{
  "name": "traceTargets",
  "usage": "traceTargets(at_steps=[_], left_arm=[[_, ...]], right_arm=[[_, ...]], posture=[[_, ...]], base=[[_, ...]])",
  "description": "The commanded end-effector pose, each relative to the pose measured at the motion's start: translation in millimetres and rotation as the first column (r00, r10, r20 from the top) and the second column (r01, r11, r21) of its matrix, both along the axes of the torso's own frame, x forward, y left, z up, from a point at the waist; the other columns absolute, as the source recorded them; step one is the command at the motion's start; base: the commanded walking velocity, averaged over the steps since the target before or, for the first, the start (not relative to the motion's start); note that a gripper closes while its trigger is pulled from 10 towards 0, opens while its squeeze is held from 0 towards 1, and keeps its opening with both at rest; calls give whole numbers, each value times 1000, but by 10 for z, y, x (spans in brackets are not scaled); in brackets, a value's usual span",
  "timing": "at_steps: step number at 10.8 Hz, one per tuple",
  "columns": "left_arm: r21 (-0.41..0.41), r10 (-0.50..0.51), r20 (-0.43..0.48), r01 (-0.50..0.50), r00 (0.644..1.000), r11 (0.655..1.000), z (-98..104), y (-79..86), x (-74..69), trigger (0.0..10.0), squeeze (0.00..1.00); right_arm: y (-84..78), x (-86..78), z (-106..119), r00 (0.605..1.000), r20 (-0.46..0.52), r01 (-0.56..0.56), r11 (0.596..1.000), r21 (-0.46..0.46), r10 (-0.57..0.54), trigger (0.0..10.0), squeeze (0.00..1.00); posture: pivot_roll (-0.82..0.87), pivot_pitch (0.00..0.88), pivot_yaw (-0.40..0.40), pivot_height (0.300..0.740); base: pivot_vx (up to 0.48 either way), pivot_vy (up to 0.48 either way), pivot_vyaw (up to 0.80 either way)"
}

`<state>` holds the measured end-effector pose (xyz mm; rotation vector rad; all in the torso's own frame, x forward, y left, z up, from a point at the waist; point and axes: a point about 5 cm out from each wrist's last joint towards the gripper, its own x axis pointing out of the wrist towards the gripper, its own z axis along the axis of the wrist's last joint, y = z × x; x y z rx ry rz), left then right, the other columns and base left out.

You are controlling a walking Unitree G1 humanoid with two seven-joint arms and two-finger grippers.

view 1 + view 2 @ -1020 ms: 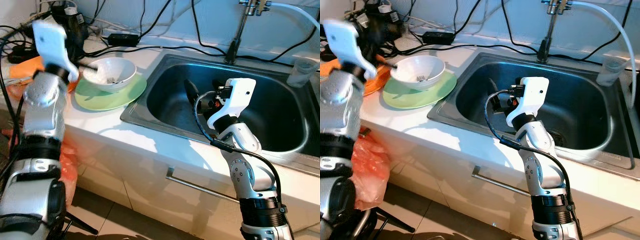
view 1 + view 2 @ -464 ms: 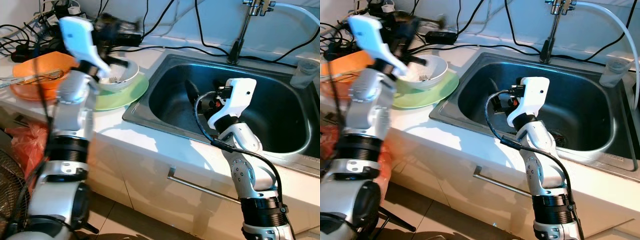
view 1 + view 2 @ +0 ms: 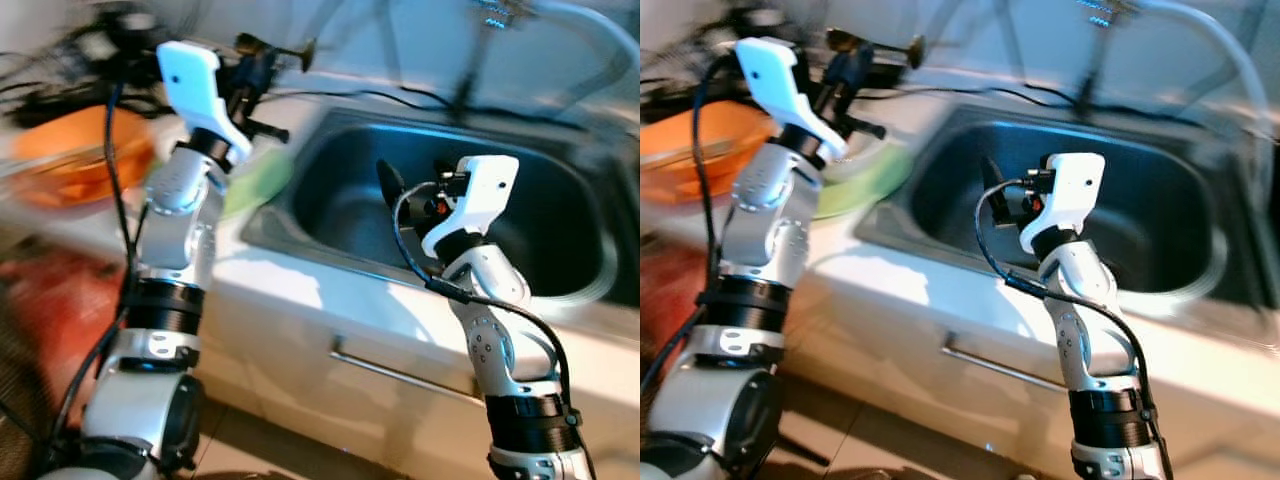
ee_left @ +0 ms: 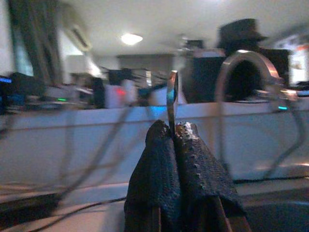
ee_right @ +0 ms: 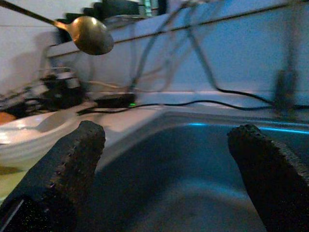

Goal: Kitchen organization

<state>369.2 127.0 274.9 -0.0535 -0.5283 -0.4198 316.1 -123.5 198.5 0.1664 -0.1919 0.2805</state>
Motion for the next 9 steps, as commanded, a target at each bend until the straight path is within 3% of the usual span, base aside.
traceTargets(at_steps=[1,3,5,8,9], left_arm=[[9,0,0,0,1000,1000,-1,-6,-24,0,0],[-9,5,-14,-5,1000,1000,-19,17,-22,0,0],[-38,-4,-44,3,999,999,-62,-1,-32,0,0],[-220,-139,-209,92,968,971,-294,-118,-90,0,0],[-241,-173,-233,115,957,964,-331,-162,-134,0,0]], right_arm=[[-27,-11,10,1000,-1,11,1000,-1,-11,10000,0],[-17,-14,1,1000,-7,4,1000,-4,-4,10000,0],[-16,-29,1,1000,-5,4,1000,-3,-4,10000,0],[-8,-31,-11,1000,-16,-11,1000,-9,10,10000,0],[-32,-6,-14,1000,-16,-11,1000,-19,11,10000,0]], posture=[[-37,0,50,740],[-36,0,48,740],[-39,0,45,740],[-32,0,31,740],[-11,0,22,740]], base=[[0,0,-800],[0,0,-800],[0,0,0],[0,0,0],[0,0,0]])
